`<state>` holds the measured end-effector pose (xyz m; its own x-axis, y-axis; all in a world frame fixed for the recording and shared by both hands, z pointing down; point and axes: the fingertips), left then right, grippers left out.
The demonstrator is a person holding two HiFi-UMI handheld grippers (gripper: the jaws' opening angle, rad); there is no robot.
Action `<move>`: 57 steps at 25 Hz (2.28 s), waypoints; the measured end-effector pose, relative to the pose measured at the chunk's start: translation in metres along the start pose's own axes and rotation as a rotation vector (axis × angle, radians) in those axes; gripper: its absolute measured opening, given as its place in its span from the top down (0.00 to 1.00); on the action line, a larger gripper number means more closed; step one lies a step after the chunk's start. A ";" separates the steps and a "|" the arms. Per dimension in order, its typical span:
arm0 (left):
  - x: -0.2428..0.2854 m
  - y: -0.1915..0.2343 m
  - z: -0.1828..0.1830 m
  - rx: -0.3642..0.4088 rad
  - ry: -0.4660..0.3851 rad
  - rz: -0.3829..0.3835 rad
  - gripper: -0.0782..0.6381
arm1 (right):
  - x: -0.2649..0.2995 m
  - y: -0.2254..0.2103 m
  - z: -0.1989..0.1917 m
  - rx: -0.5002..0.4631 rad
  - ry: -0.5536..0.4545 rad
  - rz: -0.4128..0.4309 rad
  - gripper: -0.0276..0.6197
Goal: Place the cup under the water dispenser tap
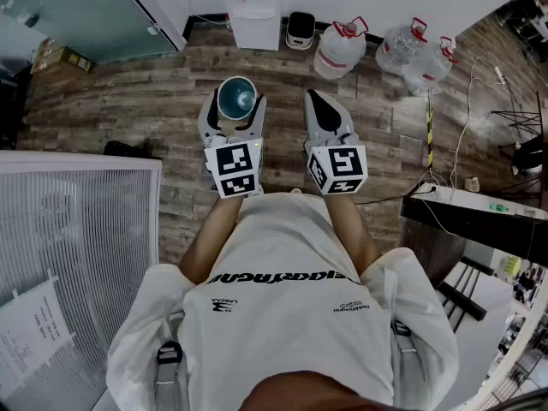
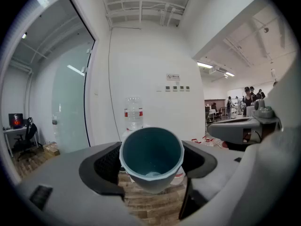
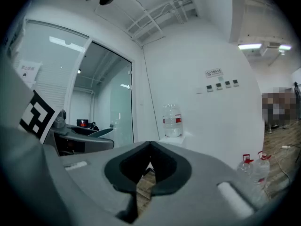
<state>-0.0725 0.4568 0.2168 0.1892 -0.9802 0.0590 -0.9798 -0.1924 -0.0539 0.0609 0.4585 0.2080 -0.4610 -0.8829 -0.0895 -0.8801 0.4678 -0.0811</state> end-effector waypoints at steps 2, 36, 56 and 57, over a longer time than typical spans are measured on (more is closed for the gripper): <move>0.004 -0.003 -0.001 0.003 0.001 -0.001 0.39 | 0.001 -0.004 -0.001 0.016 0.000 0.007 0.96; 0.200 0.009 -0.046 -0.018 0.050 0.000 0.38 | 0.176 -0.106 -0.051 -0.031 0.042 0.063 0.96; 0.479 0.151 -0.061 -0.027 0.119 -0.144 0.38 | 0.475 -0.167 -0.091 -0.044 0.096 -0.071 0.95; 0.488 0.152 -0.067 -0.025 0.126 -0.150 0.38 | 0.481 -0.173 -0.098 -0.042 0.103 -0.079 0.95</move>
<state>-0.1330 -0.0476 0.3042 0.3249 -0.9267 0.1890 -0.9430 -0.3327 -0.0101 -0.0200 -0.0513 0.2761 -0.3971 -0.9176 0.0182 -0.9172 0.3961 -0.0423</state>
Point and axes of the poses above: the fingertips, and each gripper's own axes: x forward along the fingers, y to its left, z out of its top, and after that the axes turned 11 degrees about -y, right-handed
